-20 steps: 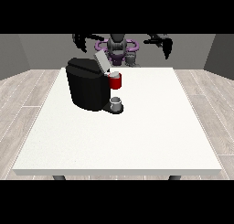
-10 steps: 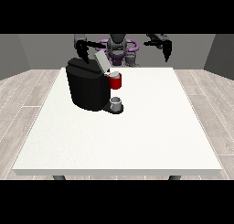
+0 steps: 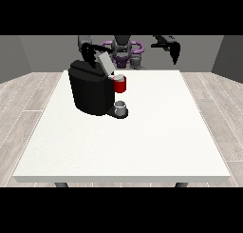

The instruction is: Insert the coffee pod into the coffee machine and close the lid

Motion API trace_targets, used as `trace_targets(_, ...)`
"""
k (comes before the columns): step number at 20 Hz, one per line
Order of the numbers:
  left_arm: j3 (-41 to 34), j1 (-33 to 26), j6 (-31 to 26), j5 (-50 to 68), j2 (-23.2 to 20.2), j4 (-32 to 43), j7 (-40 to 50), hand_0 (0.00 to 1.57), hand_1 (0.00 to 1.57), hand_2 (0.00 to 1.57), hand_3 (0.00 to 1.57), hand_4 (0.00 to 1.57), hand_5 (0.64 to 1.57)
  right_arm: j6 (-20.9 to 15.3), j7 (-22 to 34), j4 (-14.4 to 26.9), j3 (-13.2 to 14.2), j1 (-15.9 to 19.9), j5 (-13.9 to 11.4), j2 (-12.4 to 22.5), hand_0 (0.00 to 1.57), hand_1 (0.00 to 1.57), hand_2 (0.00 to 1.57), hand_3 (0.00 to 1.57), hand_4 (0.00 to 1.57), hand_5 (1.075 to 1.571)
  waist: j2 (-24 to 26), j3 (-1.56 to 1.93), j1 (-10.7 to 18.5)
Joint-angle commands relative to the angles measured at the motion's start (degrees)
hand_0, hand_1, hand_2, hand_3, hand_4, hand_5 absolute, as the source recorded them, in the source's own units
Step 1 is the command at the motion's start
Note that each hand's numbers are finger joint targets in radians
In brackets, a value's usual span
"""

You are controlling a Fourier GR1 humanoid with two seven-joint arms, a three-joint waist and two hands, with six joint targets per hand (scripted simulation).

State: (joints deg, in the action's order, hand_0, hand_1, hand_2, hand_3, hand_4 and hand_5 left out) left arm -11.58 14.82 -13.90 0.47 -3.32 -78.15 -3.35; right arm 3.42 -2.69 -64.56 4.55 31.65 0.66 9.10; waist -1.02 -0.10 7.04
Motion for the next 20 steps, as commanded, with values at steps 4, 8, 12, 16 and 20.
trace_targets(4, 0.6, -0.7, 0.4, 0.5, -1.7, -1.0, -0.2, 0.00, 0.00, 0.00, 0.00, 0.00, 1.571, 2.9, 1.9, 4.0, 2.6, 5.7, 1.3, 2.9, 0.00, 0.00, 0.00, 0.00, 0.00, 1.571, -1.9, 0.10, 0.0)
trace_targets(8, 1.1, 0.5, 2.6, -0.5, -1.0, 0.2, -2.8, 0.00, 0.00, 0.00, 0.00, 0.00, 1.571, -0.1, -1.1, 5.2, 0.8, 7.8, -0.9, -0.3, 0.00, 0.00, 0.00, 0.00, 0.00, 1.571, -4.4, 0.10, 0.2)
trace_targets(12, 2.0, 0.6, 1.7, 0.0, -1.4, -1.1, -1.1, 0.00, 0.00, 0.00, 0.00, 0.00, 1.571, 1.8, -3.9, 7.1, 0.5, 7.7, -1.9, 1.1, 0.00, 0.00, 0.00, 0.00, 0.00, 1.571, -5.0, 0.11, 1.0)
trace_targets(16, 1.9, 1.3, 1.6, 0.4, -2.2, -1.0, -1.1, 0.00, 0.00, 0.00, 0.00, 0.00, 1.571, -1.0, -4.7, 7.6, -0.5, 8.5, -3.7, -0.8, 0.00, 0.00, 0.00, 0.00, 0.08, 1.571, -5.6, 0.10, 1.4)
trace_targets(20, 1.8, -1.0, 1.0, 1.2, -2.8, -1.7, -0.6, 0.00, 0.00, 0.00, 0.00, 0.13, 1.571, -0.9, -2.5, 7.4, -1.1, 9.0, -4.1, -0.7, 0.00, 0.00, 0.00, 0.00, 0.21, 1.571, -3.3, 0.10, 2.4)
